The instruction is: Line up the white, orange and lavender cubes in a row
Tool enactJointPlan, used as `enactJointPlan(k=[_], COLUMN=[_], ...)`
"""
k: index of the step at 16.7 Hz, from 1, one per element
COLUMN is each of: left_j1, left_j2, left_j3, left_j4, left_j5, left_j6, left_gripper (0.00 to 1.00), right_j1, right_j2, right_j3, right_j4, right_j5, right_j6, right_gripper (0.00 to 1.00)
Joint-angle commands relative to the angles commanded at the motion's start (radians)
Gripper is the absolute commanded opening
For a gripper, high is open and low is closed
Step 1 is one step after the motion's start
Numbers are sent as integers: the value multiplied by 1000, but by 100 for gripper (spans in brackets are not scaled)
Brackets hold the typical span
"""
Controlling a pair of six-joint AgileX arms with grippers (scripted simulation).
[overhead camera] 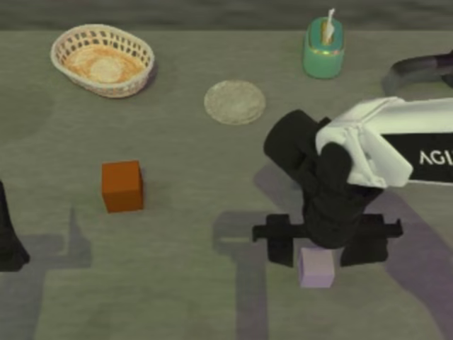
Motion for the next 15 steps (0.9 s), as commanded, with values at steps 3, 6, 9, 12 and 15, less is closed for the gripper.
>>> enactJointPlan(k=[3, 6, 9, 12, 15], left_j1=[0, 0, 0, 0, 0], left_j2=[0, 0, 0, 0, 0], left_j3=[0, 0, 0, 0, 0], left_j4=[0, 0, 0, 0, 0], left_j5=[0, 0, 0, 0, 0], left_j6=[0, 0, 0, 0, 0], left_gripper=[100, 100, 100, 100, 100], right_j1=[0, 0, -2, 3, 6], right_j2=[0, 0, -1, -15, -57], right_j3=[0, 0, 0, 31, 97], right_j4=[0, 0, 0, -41, -162], right_j5=[0, 0, 0, 0, -1], right_j6=[0, 0, 0, 1, 3], right_gripper=[100, 100, 100, 100, 100])
